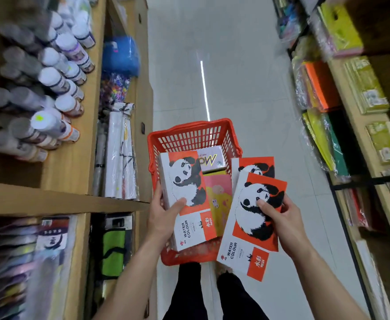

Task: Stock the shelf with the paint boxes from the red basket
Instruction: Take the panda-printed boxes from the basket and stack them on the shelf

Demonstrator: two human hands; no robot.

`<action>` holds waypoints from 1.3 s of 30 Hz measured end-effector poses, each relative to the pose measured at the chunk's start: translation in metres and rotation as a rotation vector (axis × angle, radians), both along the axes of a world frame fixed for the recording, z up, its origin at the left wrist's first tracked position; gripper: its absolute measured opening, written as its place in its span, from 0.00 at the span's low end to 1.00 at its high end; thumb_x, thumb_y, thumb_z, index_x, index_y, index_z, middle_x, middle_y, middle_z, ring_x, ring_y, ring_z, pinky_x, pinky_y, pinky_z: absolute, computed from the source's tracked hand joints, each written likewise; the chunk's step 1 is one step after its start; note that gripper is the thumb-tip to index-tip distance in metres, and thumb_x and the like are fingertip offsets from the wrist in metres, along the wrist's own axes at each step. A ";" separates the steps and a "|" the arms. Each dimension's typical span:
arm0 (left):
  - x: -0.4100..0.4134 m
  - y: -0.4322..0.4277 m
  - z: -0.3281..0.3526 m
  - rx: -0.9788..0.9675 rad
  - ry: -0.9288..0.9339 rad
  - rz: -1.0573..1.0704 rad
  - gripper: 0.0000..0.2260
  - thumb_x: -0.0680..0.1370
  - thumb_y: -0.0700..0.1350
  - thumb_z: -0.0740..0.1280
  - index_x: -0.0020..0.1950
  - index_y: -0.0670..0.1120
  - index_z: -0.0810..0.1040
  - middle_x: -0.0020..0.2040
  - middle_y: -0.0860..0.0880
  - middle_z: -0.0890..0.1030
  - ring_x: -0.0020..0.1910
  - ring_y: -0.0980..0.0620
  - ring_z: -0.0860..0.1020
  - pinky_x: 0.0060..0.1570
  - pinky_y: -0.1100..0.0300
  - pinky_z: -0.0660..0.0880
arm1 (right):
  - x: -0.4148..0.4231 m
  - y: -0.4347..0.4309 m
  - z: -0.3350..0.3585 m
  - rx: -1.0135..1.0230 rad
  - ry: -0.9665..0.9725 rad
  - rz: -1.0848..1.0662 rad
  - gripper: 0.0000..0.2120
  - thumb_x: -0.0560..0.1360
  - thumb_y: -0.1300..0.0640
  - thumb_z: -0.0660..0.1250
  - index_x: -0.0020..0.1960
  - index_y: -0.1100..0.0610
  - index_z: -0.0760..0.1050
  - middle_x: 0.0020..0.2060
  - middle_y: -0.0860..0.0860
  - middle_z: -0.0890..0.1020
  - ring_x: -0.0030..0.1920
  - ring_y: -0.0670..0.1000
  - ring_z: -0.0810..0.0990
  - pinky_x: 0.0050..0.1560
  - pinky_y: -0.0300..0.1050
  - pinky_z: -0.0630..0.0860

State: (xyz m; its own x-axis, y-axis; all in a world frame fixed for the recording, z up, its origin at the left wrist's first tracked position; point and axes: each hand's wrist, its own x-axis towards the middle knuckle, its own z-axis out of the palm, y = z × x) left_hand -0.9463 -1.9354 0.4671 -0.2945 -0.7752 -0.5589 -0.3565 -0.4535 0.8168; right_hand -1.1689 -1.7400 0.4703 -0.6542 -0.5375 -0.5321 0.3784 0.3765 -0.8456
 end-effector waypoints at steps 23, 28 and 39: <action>0.231 0.165 0.306 -0.563 0.221 0.824 0.35 0.68 0.46 0.82 0.72 0.59 0.74 0.59 0.51 0.87 0.50 0.42 0.88 0.37 0.52 0.84 | 0.189 -0.147 0.303 -0.659 -0.042 0.956 0.16 0.64 0.53 0.81 0.51 0.45 0.87 0.50 0.51 0.91 0.49 0.51 0.90 0.46 0.45 0.85; 0.286 0.206 0.322 -0.675 0.218 1.001 0.32 0.69 0.48 0.76 0.73 0.57 0.74 0.58 0.50 0.87 0.49 0.43 0.88 0.38 0.52 0.84 | 0.273 -0.170 0.336 -0.674 -0.093 1.140 0.14 0.65 0.53 0.82 0.49 0.45 0.88 0.50 0.52 0.91 0.47 0.54 0.91 0.43 0.50 0.86; 0.351 0.265 0.307 -0.659 0.185 1.233 0.26 0.77 0.37 0.72 0.71 0.57 0.76 0.56 0.51 0.88 0.45 0.46 0.88 0.34 0.57 0.83 | 0.389 -0.222 0.341 -0.518 -0.080 1.330 0.28 0.67 0.50 0.83 0.63 0.55 0.80 0.51 0.52 0.91 0.49 0.58 0.91 0.49 0.56 0.87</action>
